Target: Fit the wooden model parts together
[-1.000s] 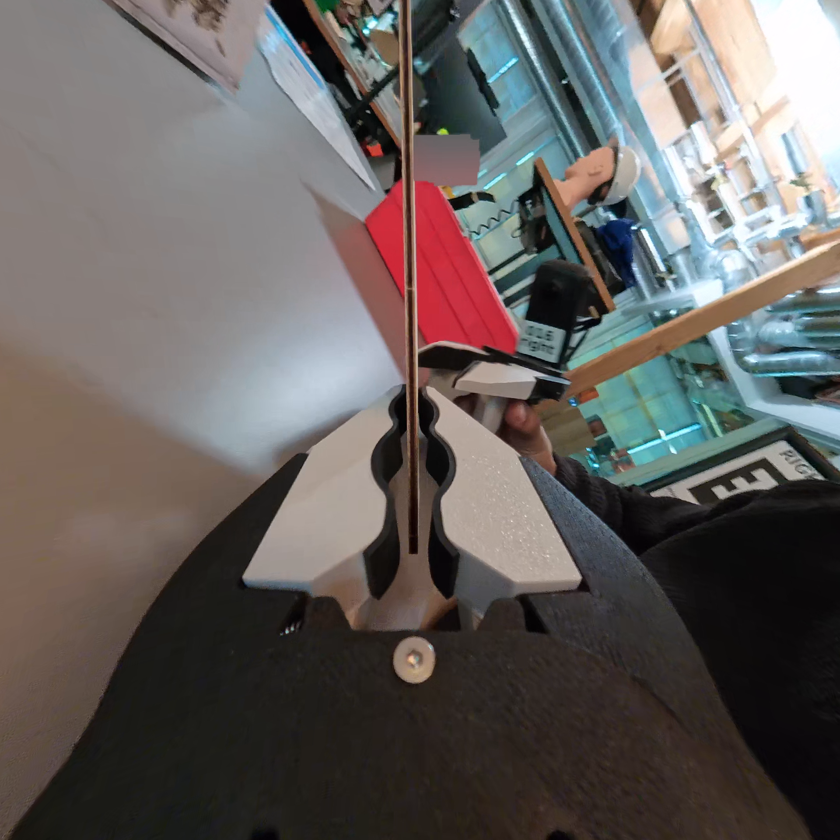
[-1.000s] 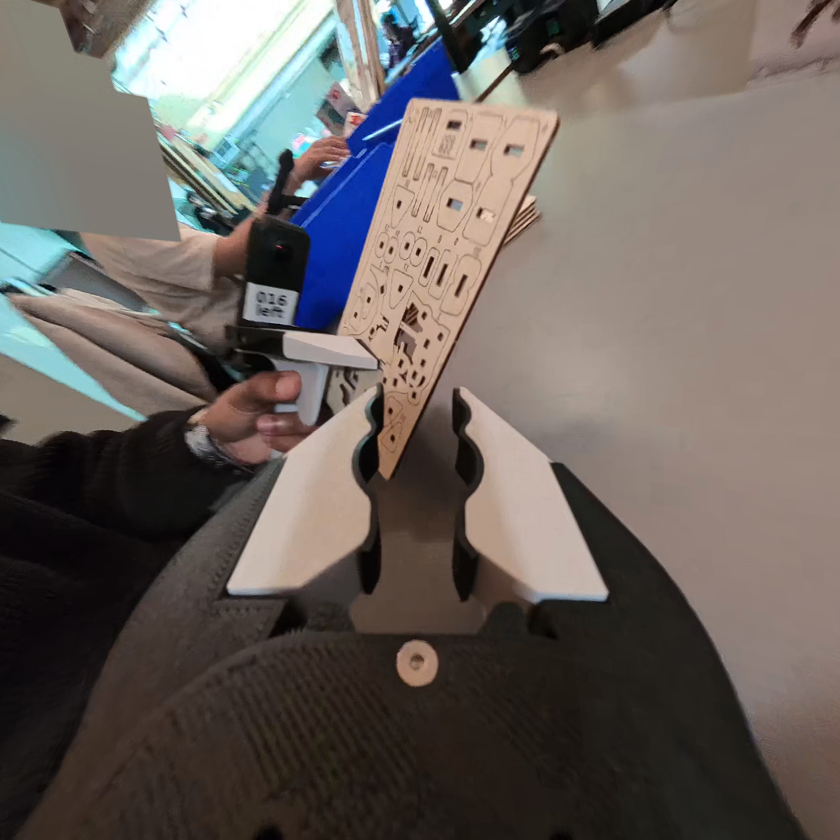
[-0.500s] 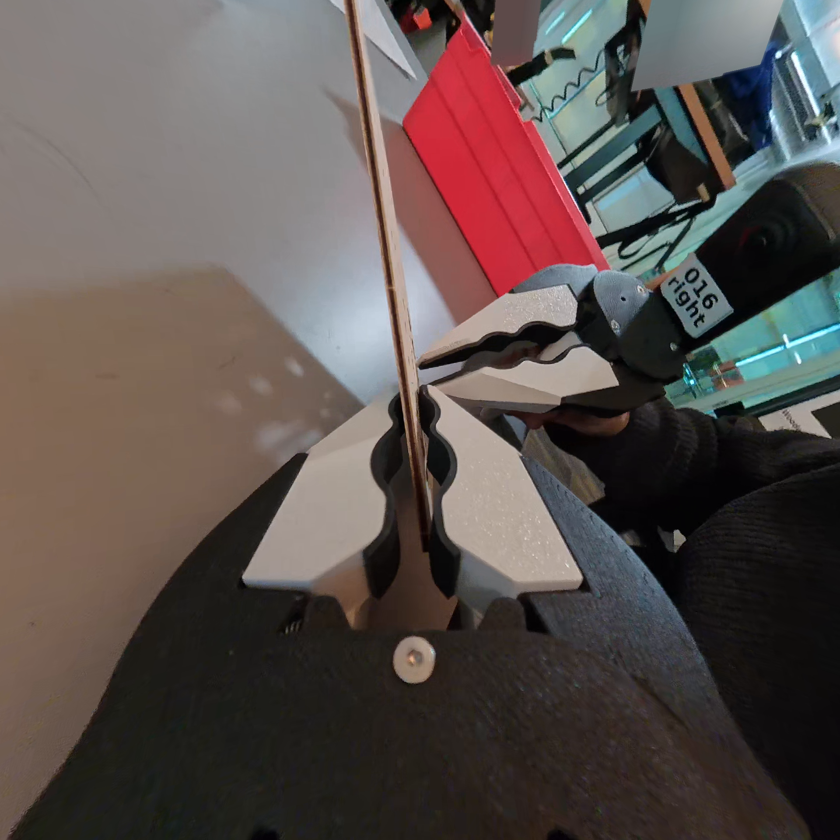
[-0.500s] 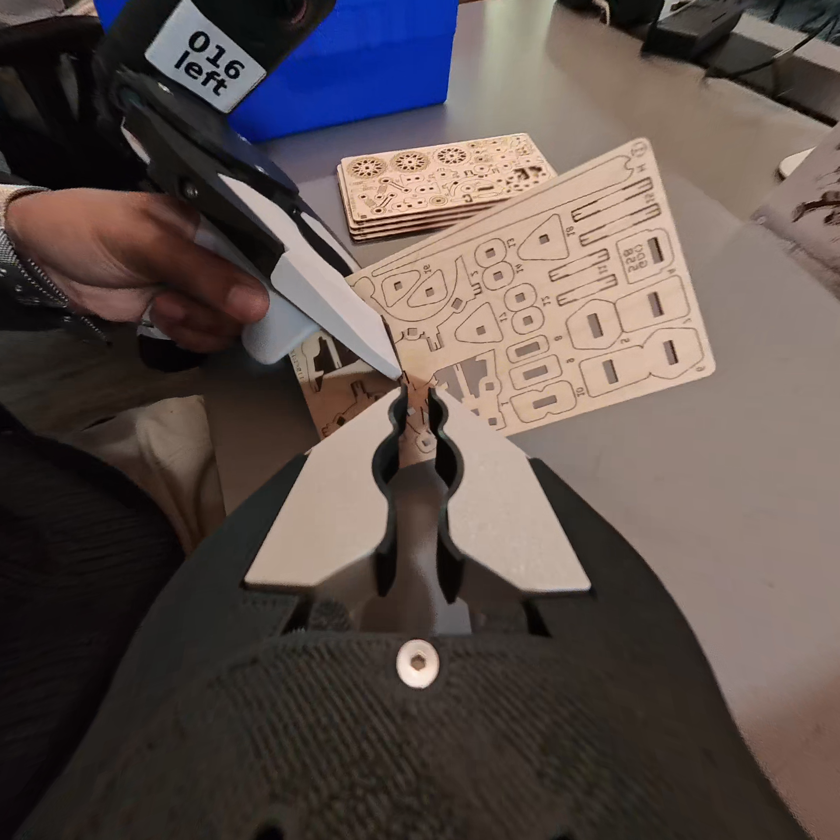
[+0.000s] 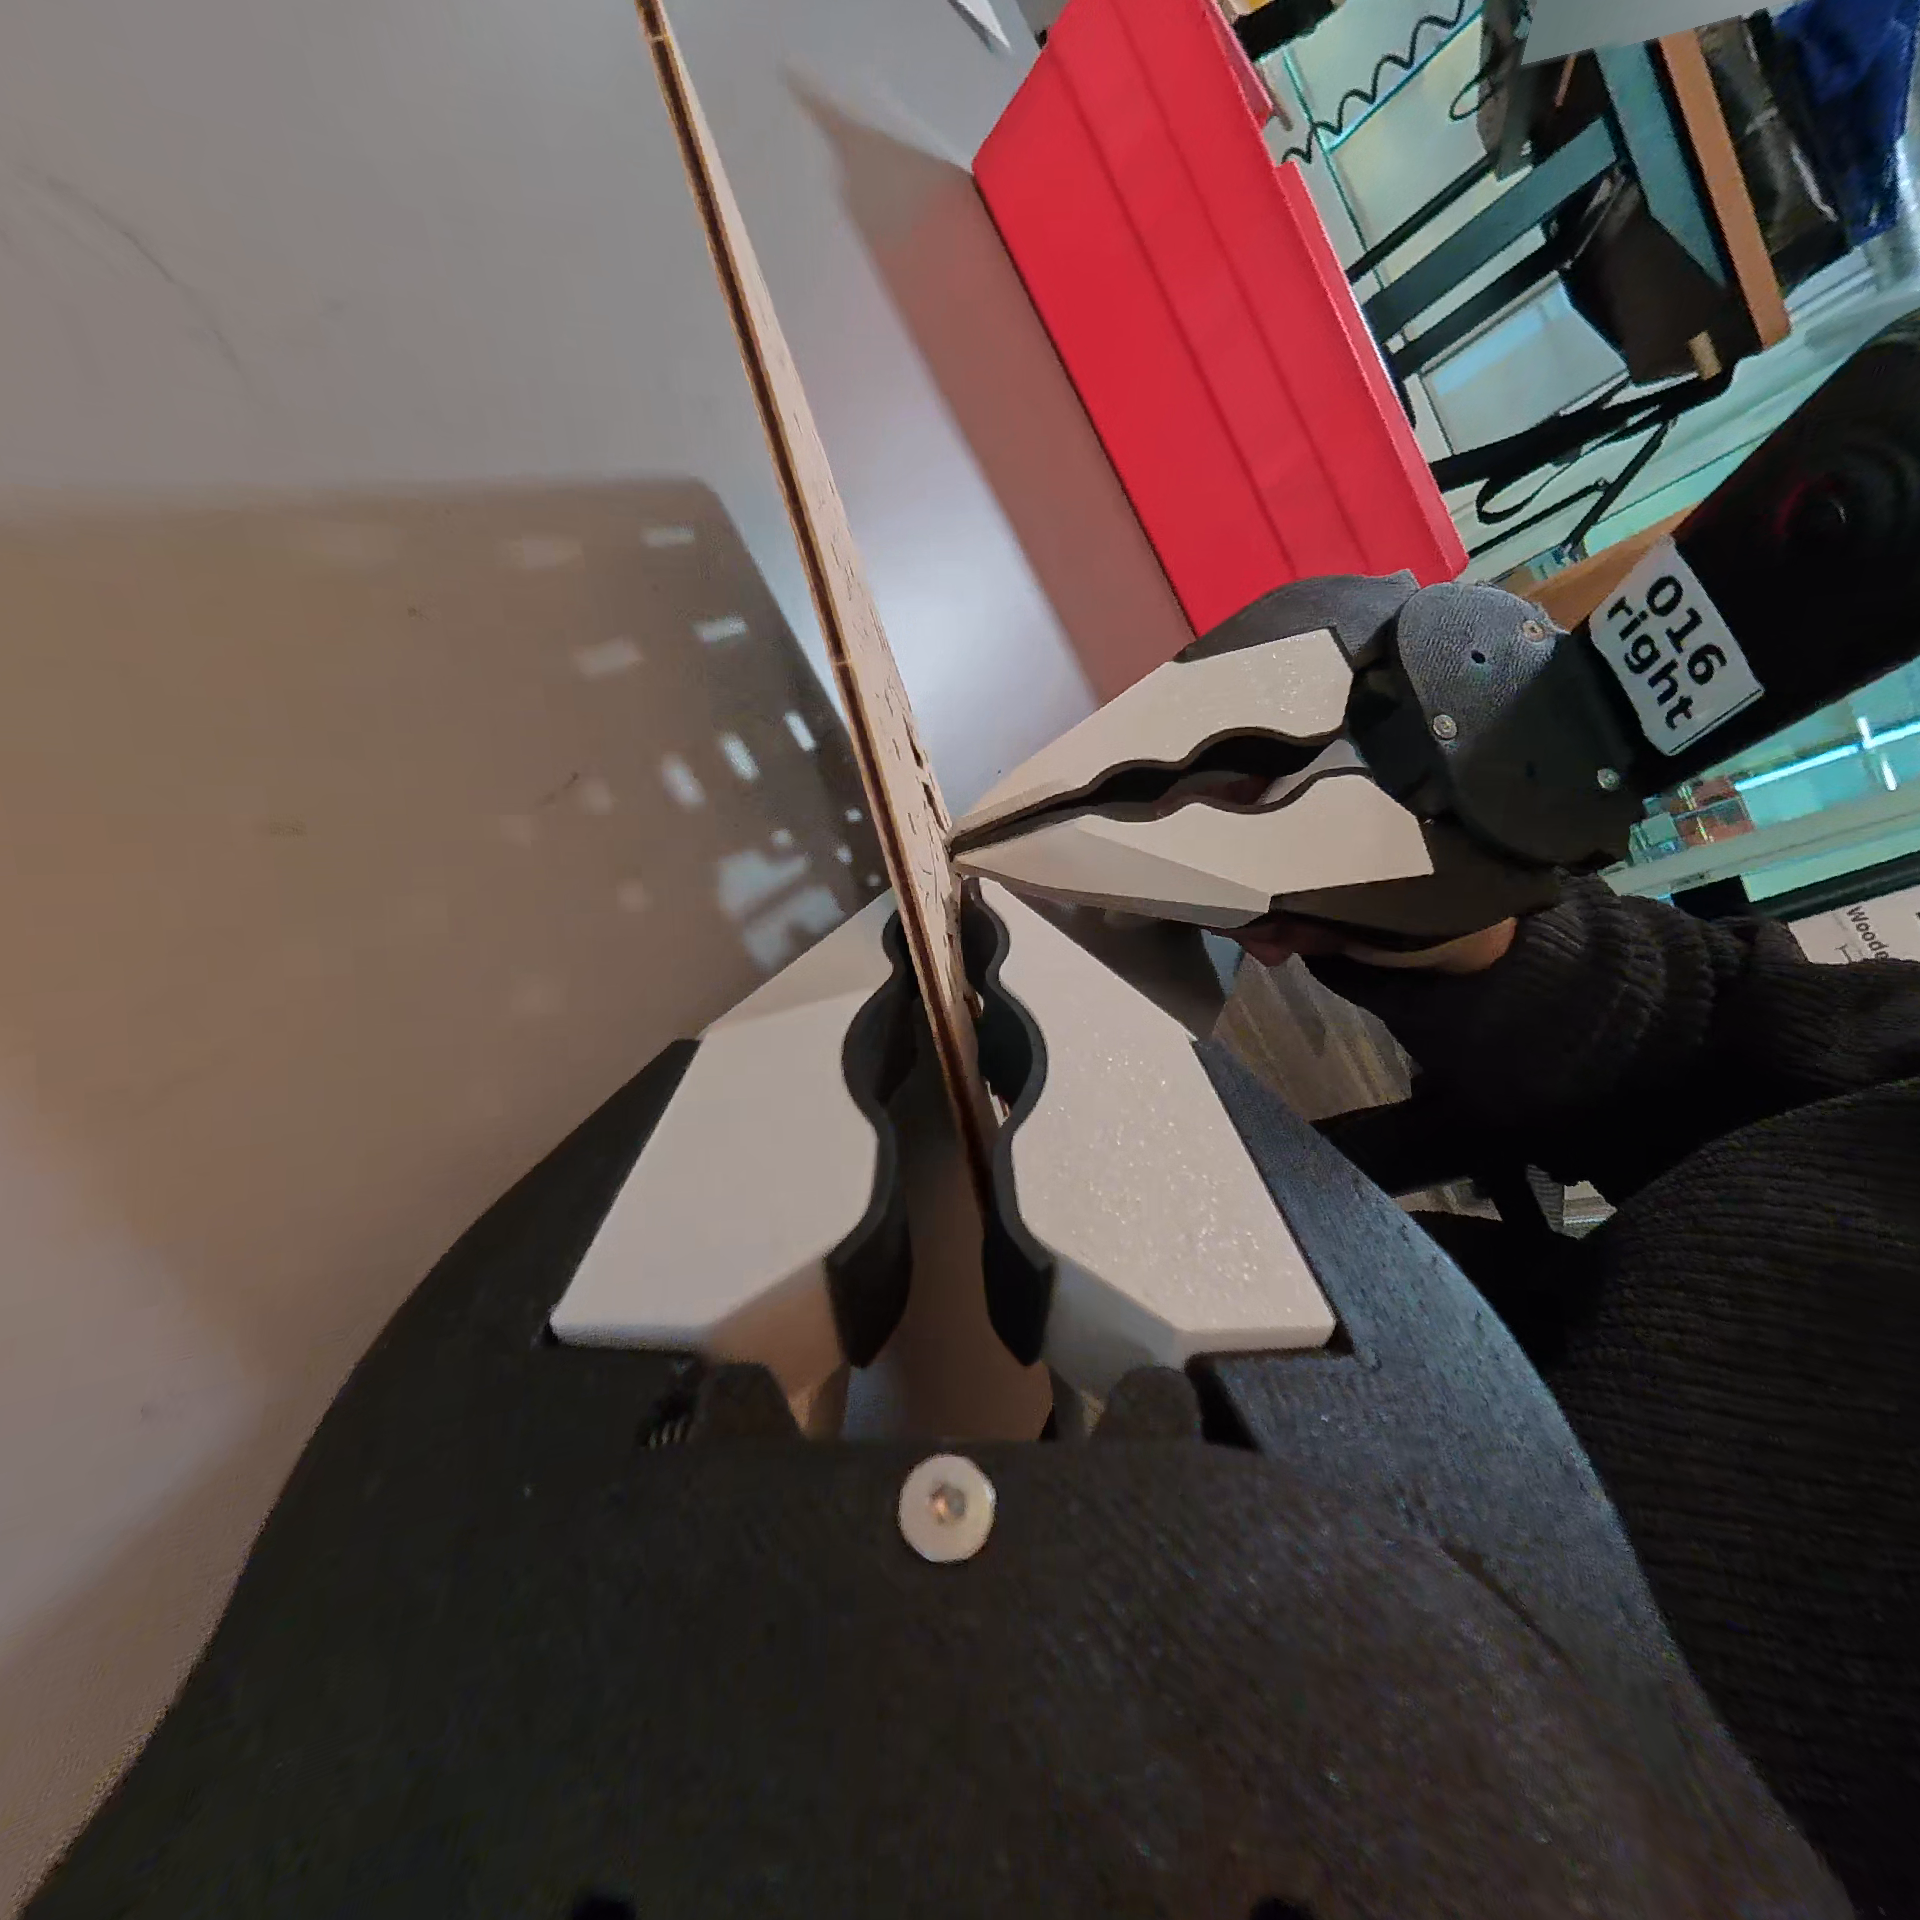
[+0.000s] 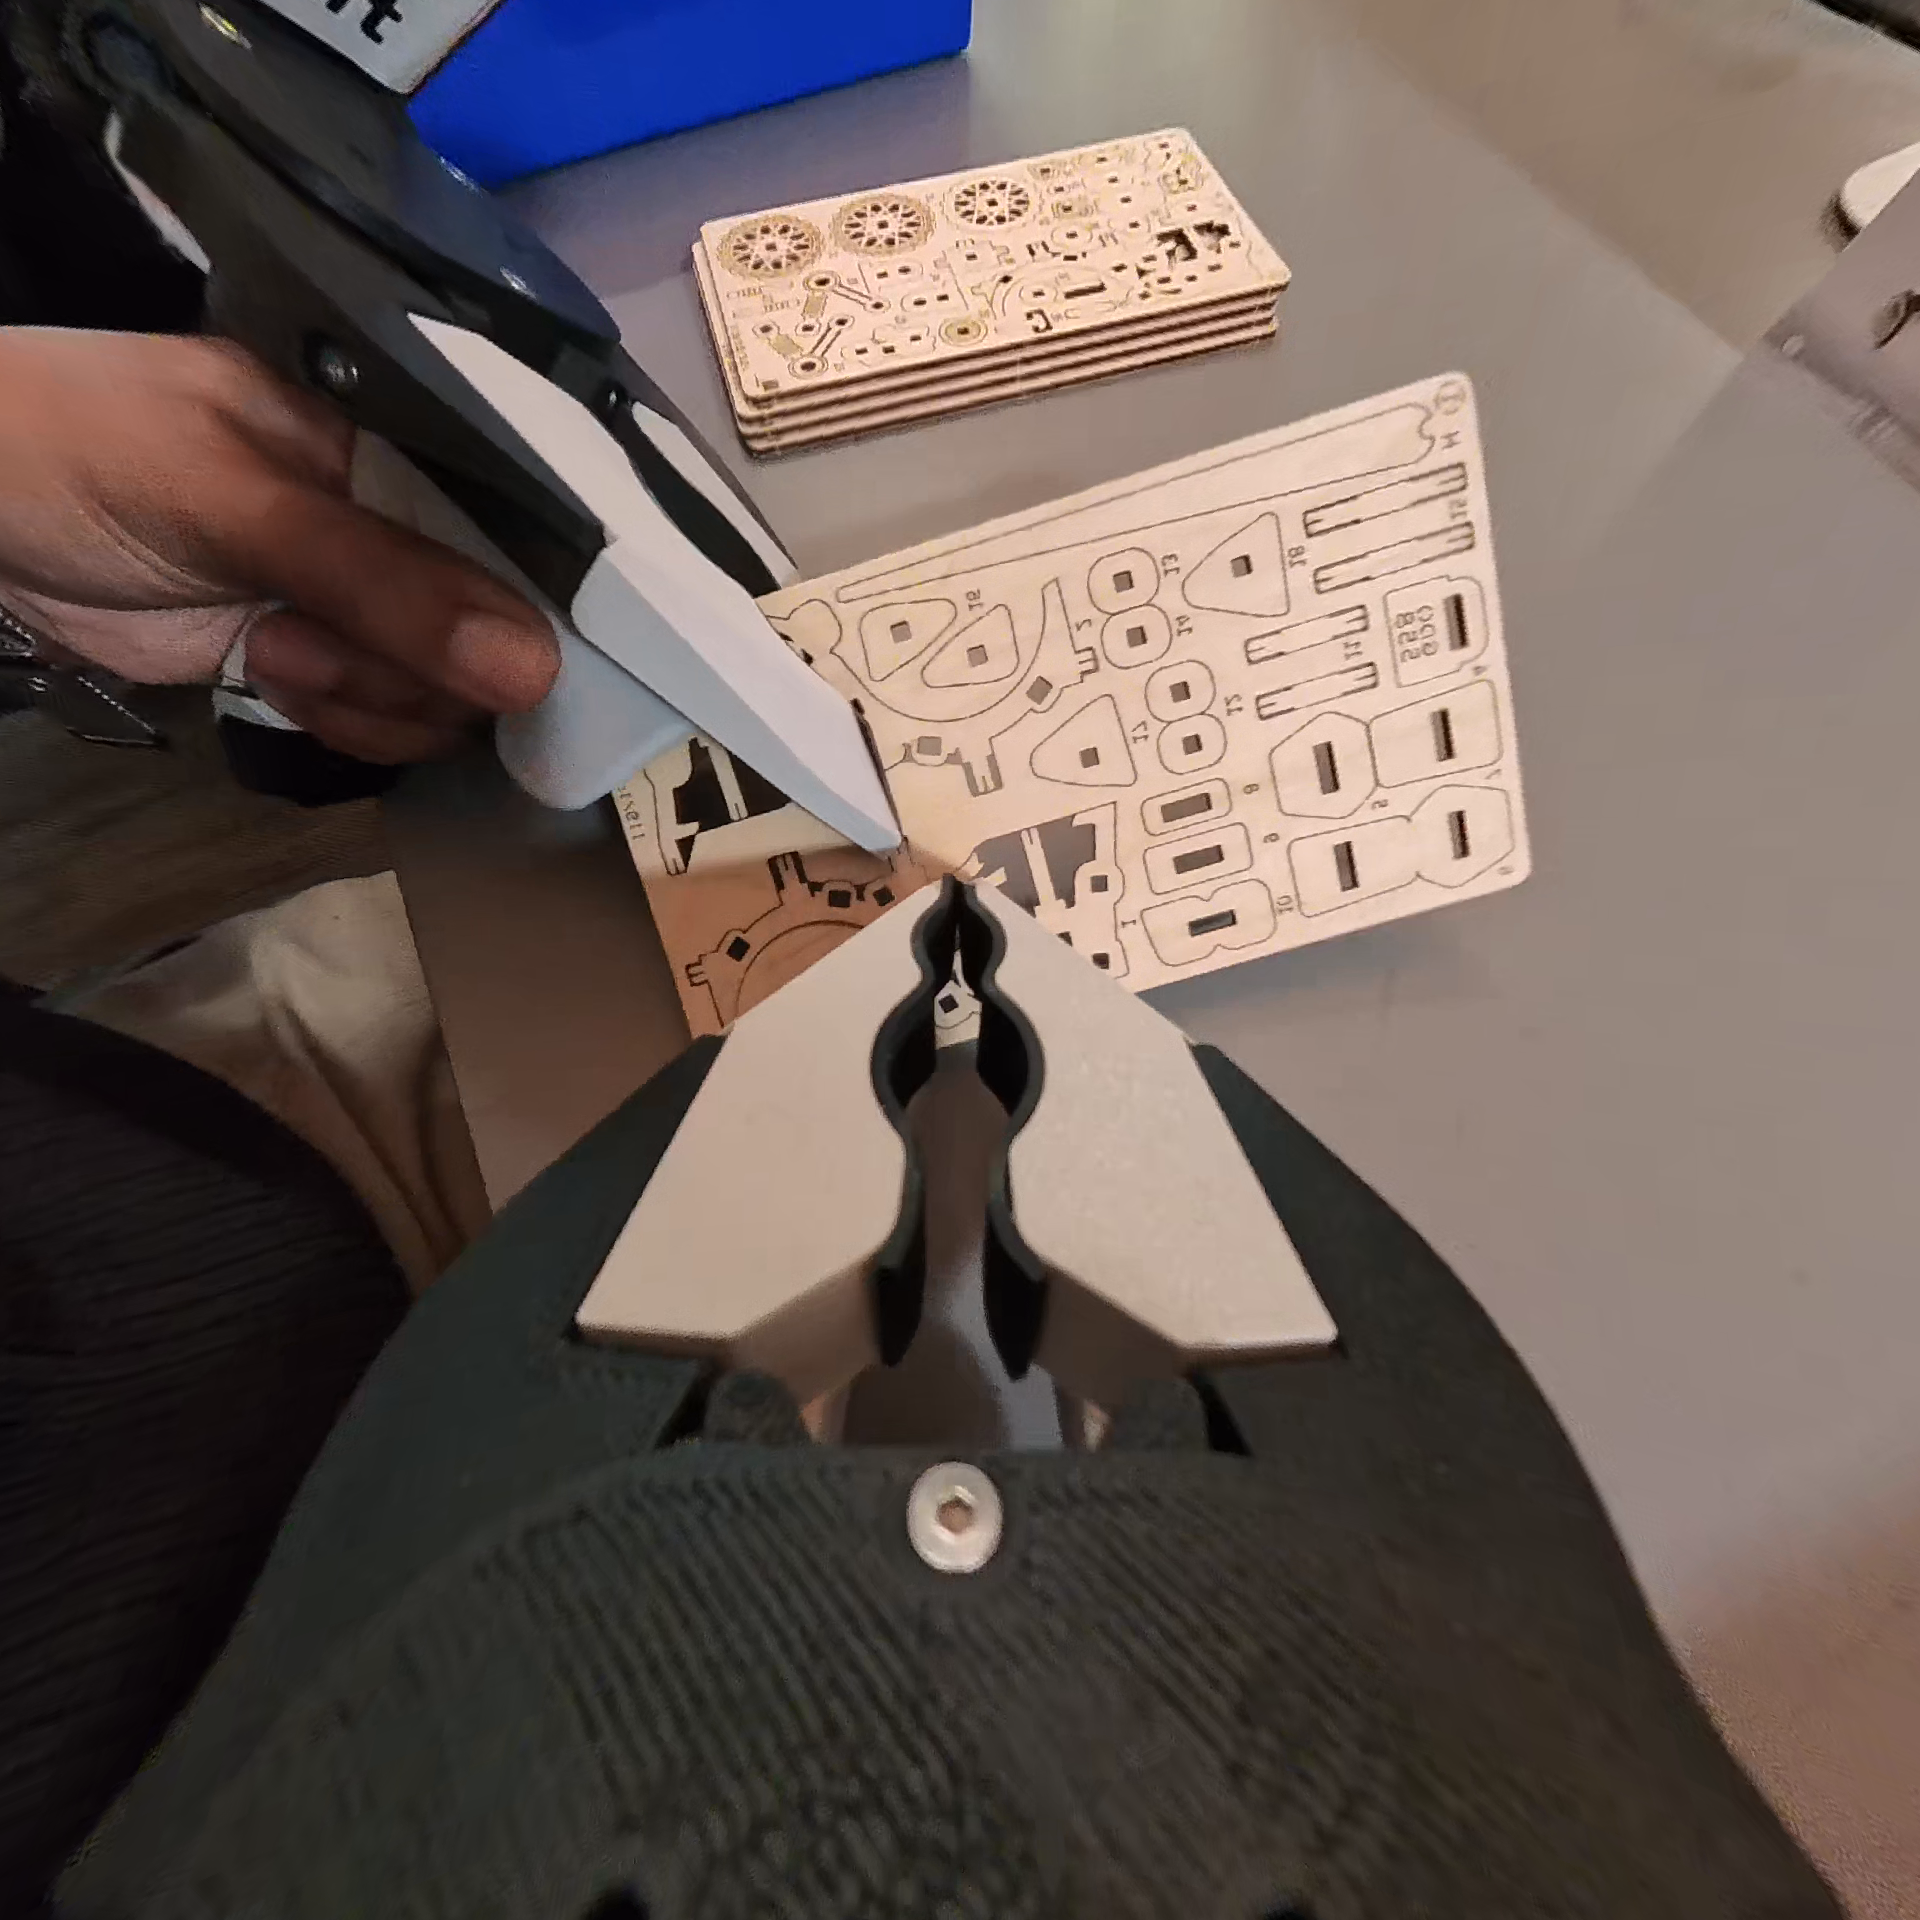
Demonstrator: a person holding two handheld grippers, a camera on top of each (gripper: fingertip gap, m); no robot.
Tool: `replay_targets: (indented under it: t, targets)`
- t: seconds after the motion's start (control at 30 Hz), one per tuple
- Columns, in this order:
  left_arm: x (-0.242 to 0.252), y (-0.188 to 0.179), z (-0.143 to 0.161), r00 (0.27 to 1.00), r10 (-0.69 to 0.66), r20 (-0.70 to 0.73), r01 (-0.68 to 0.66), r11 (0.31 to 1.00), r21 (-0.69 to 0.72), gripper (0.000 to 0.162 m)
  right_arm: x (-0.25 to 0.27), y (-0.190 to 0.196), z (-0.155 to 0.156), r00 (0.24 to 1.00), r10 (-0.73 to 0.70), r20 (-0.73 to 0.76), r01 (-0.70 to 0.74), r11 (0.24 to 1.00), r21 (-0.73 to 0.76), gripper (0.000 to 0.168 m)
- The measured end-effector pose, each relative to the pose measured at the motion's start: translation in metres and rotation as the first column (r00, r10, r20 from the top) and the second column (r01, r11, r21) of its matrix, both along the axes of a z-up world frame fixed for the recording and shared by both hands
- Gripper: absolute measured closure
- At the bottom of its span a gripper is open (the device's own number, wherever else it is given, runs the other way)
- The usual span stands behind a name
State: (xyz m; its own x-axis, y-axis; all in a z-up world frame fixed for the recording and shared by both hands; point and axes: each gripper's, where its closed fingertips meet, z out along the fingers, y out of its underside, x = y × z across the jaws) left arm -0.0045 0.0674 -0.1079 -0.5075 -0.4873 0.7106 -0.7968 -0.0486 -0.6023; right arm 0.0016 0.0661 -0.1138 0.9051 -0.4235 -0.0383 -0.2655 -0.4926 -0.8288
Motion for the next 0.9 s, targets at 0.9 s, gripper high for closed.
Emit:
replay_targets:
  t: [0.9]
  targets:
    - [0.0076, -0.0015, -0.0015, 0.998, -0.052, -0.042, 0.051, 0.998, -0.021, 0.156, -0.0026, 0.0013, -0.0037, 0.993, 0.020, -0.119, -0.017, 0.999, 0.031, 0.168]
